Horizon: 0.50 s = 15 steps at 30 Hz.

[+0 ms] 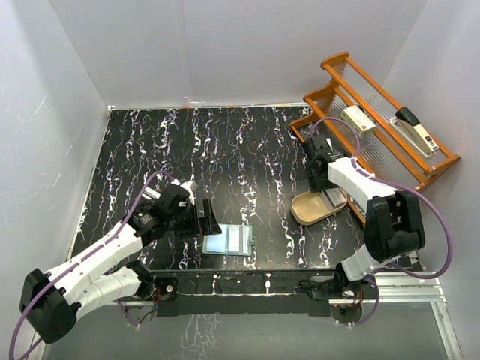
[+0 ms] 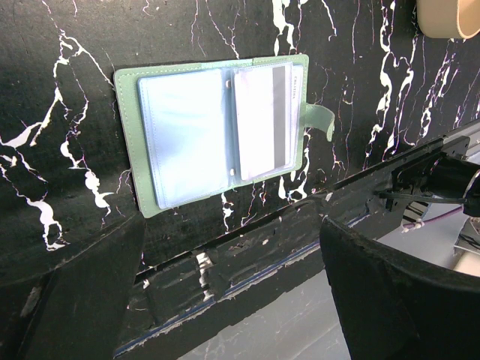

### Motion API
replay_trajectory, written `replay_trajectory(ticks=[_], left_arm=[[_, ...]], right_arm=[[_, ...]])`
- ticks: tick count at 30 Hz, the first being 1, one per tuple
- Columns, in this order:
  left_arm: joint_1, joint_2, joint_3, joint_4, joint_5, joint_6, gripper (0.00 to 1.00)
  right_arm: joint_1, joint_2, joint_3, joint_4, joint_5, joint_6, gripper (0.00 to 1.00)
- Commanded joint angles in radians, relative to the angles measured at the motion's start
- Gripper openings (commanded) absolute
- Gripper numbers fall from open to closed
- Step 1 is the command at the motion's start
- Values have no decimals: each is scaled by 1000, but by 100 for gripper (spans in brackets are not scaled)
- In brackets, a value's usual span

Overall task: Put the credit cards into the card holder
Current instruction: Pick up the credit card from the storage box.

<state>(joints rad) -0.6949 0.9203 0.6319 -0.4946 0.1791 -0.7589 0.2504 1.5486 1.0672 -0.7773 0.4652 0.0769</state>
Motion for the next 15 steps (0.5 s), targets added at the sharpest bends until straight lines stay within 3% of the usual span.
replay_trajectory(ticks=[1, 15], left_arm=[[8, -13, 6, -13, 3, 7, 99], [10, -5, 12, -18, -2, 11, 99]], right_arm=[[-3, 5, 48, 7, 44, -12, 65], [-4, 31, 39, 0, 67, -9, 62]])
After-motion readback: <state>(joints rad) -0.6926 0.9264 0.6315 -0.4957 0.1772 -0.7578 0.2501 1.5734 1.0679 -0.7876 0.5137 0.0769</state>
